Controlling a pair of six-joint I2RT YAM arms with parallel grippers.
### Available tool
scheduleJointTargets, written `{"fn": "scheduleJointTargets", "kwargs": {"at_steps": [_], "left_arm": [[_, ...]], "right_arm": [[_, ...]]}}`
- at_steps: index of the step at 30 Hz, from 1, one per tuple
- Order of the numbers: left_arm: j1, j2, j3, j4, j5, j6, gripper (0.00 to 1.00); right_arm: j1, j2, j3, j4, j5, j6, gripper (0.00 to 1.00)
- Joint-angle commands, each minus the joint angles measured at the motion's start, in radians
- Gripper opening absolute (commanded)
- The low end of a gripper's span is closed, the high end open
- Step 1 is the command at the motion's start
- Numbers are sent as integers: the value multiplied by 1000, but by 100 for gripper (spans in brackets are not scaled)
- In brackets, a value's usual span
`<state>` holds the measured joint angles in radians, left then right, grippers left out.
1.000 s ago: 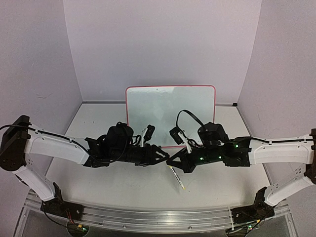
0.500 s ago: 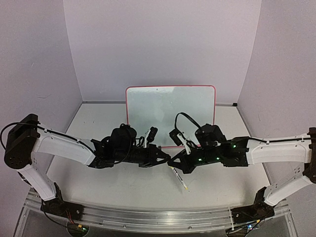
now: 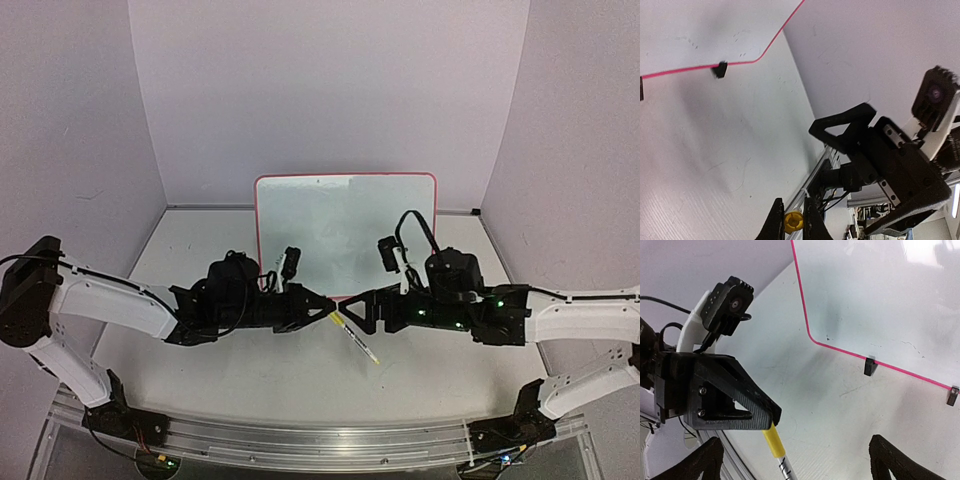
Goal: Write a sentence on the whiteboard
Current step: Pass from the right arm to the left, then open the pen cap from the whiteboard marker.
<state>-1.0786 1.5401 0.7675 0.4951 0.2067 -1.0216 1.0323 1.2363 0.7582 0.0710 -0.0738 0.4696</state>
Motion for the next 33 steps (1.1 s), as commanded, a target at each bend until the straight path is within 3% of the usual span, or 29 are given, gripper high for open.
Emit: {"fn": "scheduleJointTargets", "kwargs": {"at_steps": [1,5,12,24,33], "left_arm": [[-1,-77,-37,229,-120,-10,0],[-1,-77,-62,369,-111,13,0],[-2,-80,-117,547,-127,23,0],[-3,-48,-153,735,-165,30,0],[-5,-32,-144,722,-130,17,0]], "right_arm": [[-2,-73,-122,284,12,218,98],[-2,-79,-196,498,-37,303,98],[-2,-67,-234,649,-97,331,98],[-2,-24,-229,778,-185,379,88],[-3,-26,-249,828,-165,398,82]]}}
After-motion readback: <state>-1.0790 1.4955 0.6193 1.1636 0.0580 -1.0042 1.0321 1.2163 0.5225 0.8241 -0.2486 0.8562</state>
